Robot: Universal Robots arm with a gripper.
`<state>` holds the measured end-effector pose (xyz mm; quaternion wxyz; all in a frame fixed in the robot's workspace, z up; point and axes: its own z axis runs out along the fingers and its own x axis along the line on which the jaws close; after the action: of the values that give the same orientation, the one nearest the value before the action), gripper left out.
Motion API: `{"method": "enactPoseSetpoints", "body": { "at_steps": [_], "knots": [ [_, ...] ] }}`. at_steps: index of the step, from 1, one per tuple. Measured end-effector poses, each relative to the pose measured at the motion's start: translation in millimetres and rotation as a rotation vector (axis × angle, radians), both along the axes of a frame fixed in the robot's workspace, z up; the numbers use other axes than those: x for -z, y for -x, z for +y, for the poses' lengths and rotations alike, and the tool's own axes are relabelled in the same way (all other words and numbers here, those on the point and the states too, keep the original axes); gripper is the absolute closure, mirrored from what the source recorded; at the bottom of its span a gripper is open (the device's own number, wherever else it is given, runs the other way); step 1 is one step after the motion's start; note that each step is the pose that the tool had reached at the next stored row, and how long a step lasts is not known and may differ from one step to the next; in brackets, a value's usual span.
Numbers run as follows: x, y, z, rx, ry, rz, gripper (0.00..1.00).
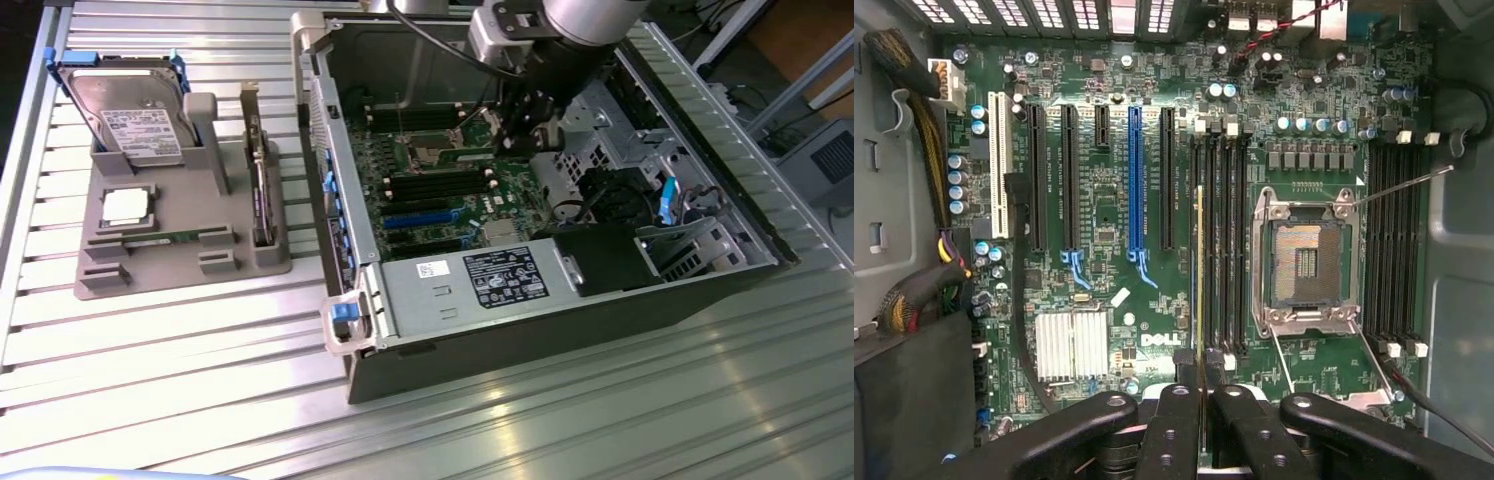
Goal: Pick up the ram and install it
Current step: 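Insert the ram into the slot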
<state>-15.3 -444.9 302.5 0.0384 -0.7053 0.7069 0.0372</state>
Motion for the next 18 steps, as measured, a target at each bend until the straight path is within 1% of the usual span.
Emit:
{"method": "enactPoseSetpoints", "body": {
  "at_steps": [8, 18],
  "knots": [
    [4.0, 0.6, 0.0, 0.0, 0.0, 0.0, 0.88],
    [12.3, 1.4, 0.0, 0.0, 0.0001, 0.0, 0.88]
  ]
}}
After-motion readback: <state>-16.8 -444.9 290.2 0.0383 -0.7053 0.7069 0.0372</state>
